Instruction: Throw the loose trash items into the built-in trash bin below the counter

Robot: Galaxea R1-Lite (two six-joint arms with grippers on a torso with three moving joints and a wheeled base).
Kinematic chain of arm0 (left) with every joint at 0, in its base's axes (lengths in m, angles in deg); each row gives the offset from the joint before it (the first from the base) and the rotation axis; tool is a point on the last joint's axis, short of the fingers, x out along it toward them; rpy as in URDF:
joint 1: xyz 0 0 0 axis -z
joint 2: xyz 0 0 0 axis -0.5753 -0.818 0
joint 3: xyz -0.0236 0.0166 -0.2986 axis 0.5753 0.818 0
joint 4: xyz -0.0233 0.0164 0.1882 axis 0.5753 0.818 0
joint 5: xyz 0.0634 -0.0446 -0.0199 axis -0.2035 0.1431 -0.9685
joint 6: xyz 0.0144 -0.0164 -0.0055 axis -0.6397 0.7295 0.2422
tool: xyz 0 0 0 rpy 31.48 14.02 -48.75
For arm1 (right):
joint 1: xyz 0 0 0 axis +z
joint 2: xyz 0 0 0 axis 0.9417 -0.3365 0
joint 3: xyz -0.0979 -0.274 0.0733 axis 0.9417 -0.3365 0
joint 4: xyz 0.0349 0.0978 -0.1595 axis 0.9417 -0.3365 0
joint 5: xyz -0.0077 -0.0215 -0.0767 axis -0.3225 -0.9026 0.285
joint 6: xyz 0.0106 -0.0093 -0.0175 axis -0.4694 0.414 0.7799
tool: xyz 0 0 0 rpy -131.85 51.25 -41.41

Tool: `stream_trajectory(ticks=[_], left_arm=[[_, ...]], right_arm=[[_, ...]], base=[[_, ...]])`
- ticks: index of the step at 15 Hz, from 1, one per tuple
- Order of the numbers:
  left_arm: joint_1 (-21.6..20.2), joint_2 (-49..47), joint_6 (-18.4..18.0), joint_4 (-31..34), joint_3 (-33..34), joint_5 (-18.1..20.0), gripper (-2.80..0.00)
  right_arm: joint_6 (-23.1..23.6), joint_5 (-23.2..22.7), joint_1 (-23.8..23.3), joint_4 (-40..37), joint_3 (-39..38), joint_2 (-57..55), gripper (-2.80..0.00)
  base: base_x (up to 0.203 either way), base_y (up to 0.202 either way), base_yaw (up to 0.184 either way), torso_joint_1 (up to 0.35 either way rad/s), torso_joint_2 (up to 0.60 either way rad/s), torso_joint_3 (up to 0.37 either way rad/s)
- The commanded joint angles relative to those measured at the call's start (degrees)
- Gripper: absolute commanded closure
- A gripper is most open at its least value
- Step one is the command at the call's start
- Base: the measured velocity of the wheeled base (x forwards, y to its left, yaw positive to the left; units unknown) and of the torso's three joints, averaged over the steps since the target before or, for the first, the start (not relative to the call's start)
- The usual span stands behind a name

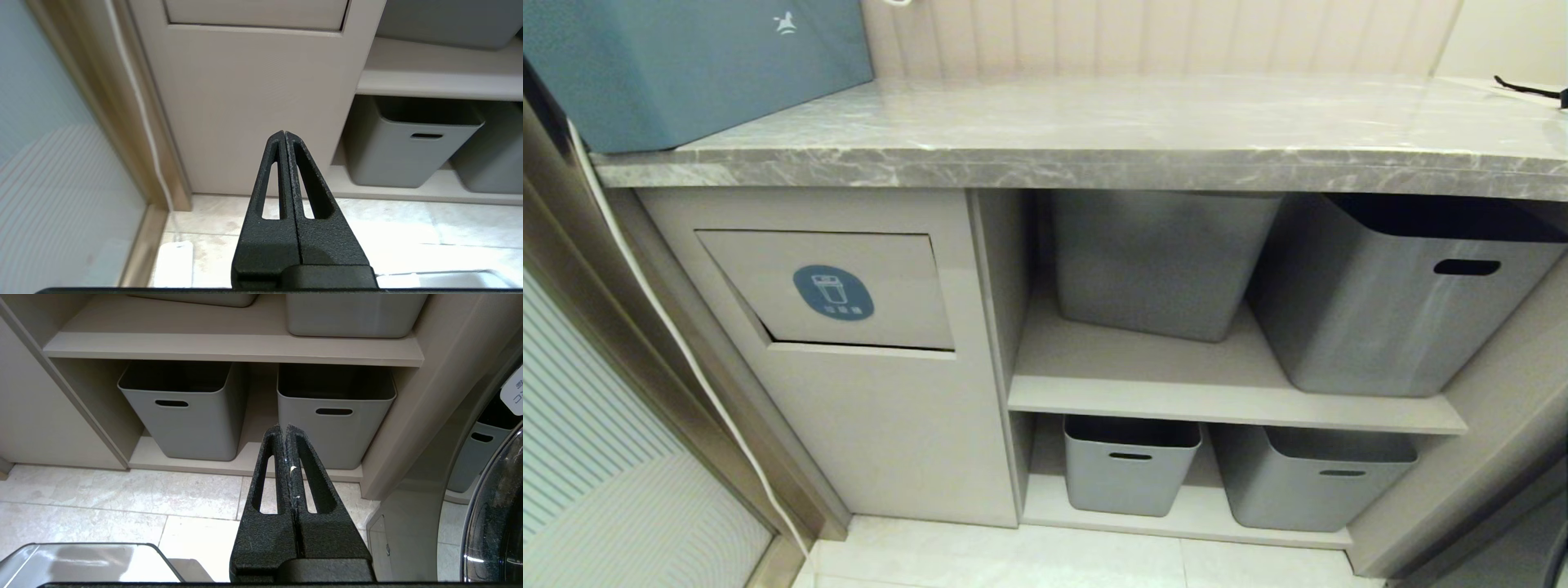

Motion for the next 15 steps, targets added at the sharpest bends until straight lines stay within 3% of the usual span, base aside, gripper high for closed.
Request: stream_trajectory(ticks=[1, 4, 15], left_arm=[[0.7, 10.9, -0.7, 5.6, 1.0, -1.4, 0.00], [1.2, 10.0, 1.6, 8.1, 1.6, -2.9, 0.00], [1.2, 10.0, 1.3, 8.1, 1.7, -2.9, 0.00]], right_arm=[[0.0, 0.0, 0.0, 0.0, 0.0, -0.1, 0.00], [0.0, 0.0, 0.0, 0.0, 0.0, 0.0, 0.00], [0.4, -0.1, 0.0, 0.0, 0.0, 0.0, 0.00]], base=[[0.000, 0.000, 0.000, 0.000, 0.00, 0.000], [0.000, 0.000, 0.000, 0.000, 0.00, 0.000], [0.000, 0.000, 0.000, 0.000, 0.00, 0.000]])
